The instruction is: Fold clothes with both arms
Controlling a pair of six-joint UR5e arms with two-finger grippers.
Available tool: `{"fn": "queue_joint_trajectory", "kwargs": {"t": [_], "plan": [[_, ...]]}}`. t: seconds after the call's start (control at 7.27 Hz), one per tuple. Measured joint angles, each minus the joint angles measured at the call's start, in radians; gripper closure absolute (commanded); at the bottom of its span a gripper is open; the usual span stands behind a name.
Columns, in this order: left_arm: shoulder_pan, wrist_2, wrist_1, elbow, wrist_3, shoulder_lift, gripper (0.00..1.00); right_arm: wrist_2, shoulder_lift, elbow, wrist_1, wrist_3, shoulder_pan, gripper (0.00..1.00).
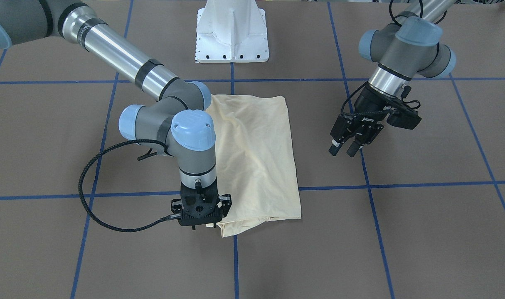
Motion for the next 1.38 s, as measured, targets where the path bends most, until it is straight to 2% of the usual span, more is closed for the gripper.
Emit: {"fn": "queue_joint_trajectory", "kwargs": {"t": [0.28,0.55,0.69,0.96,1.38], "plan": [[-0.001,-0.037,0.008,-0.012,0.000,0.003,0.28,0.005,-0.176,0.285,-0.032,0.342,-0.067,0.37],[-0.001,-0.065,0.037,-0.026,-0.001,0.000,0.27,-0.063,-0.271,0.493,-0.148,0.691,-0.192,0.36],[-0.001,-0.069,0.055,-0.031,-0.001,-0.003,0.27,-0.108,-0.318,0.568,-0.181,0.858,-0.263,0.36],[-0.001,-0.070,0.066,-0.033,-0.001,-0.005,0.27,-0.197,-0.374,0.617,-0.198,1.121,-0.382,0.37],[-0.001,-0.069,0.067,-0.035,-0.003,-0.005,0.24,-0.265,-0.382,0.604,-0.207,1.210,-0.470,0.39]]}}
